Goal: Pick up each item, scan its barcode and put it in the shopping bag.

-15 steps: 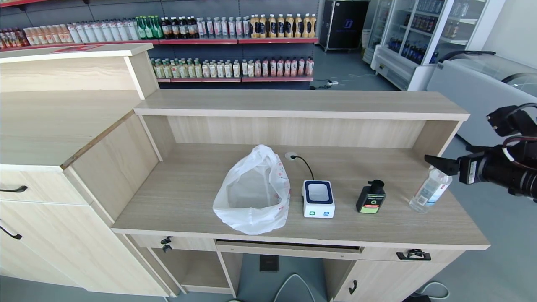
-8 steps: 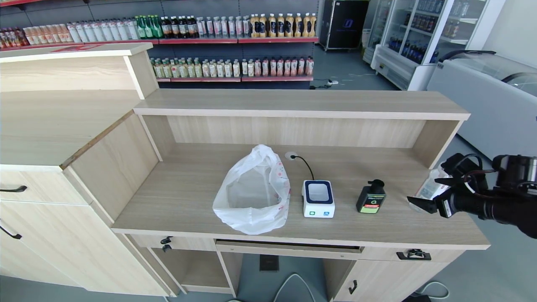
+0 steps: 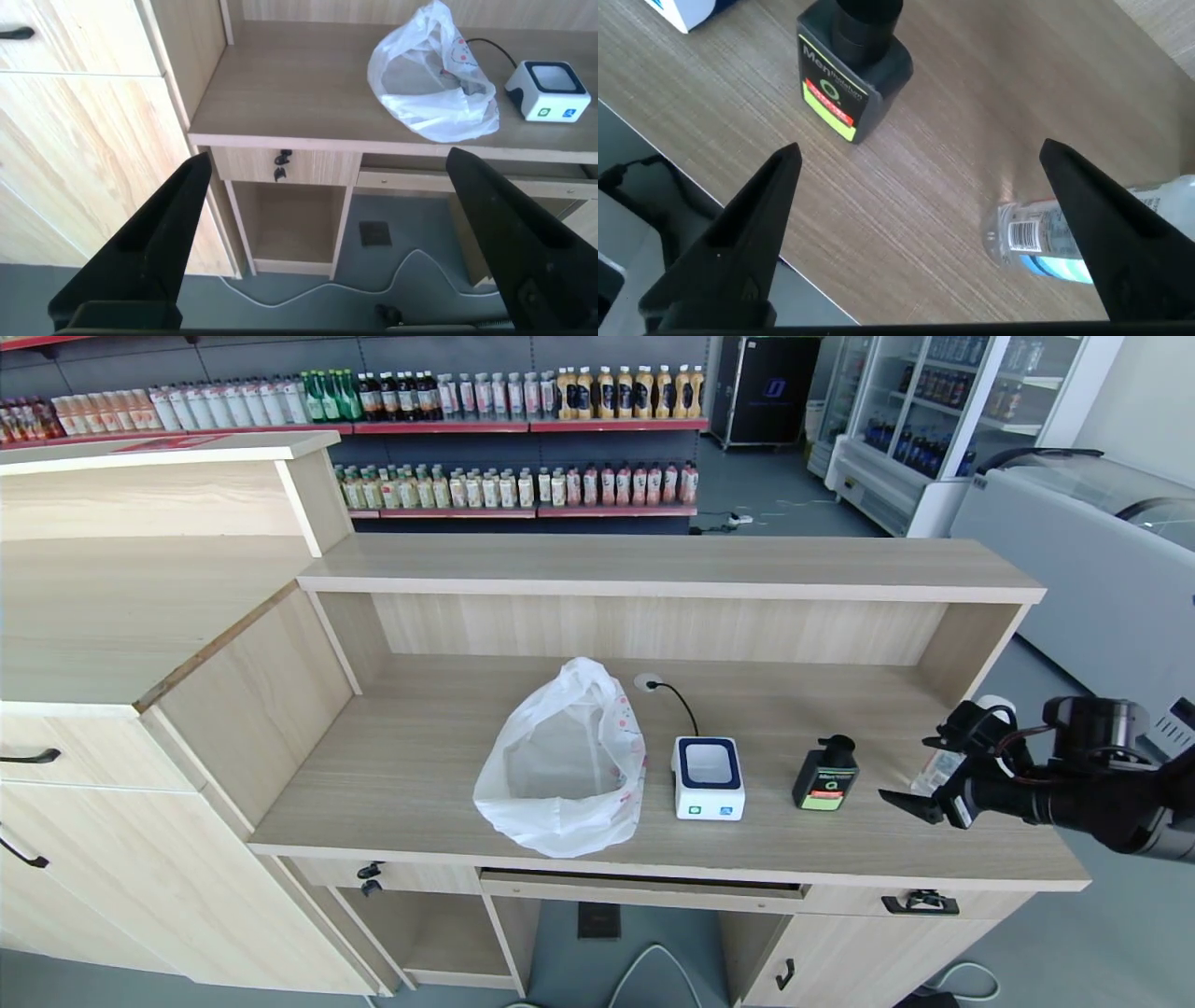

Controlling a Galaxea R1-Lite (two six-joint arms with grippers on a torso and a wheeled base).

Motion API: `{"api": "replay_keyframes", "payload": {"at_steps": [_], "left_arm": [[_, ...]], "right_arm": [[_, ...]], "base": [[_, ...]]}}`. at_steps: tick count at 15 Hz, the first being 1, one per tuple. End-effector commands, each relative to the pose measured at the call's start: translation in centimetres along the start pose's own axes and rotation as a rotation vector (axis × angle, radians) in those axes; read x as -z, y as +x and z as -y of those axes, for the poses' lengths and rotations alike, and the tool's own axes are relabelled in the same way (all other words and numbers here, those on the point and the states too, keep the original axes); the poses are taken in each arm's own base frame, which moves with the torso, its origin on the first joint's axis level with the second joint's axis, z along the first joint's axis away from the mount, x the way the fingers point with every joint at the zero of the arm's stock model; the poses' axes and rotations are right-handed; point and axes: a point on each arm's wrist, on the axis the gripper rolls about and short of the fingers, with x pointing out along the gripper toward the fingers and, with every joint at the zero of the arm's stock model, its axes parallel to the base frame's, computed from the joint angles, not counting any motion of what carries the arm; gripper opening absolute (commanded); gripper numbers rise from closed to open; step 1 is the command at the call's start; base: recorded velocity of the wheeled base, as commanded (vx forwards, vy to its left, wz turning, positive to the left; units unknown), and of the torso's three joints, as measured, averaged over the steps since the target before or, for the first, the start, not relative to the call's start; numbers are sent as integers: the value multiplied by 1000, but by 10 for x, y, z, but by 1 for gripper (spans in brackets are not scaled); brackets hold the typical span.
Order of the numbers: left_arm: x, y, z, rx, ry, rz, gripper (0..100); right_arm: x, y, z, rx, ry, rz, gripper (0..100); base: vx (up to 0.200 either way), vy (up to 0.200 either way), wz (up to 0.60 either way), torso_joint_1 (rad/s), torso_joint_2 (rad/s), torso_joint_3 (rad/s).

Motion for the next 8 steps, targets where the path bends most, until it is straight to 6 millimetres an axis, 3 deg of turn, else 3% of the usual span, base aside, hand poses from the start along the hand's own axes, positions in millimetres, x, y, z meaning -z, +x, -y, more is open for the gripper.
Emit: {"api": "replay_keyframes", "payload": {"at_steps": [1,8], "left_arm": [[0,0,0,-1,0,0,100],[0,0,0,0,0,-1,100]], "right_arm": [[11,16,0,-28,5,1,100],[14,63,-12,-135,-84,113,100]], "base": [[0,0,0,0,0,0],[0,0,0,0,0,0]]}}
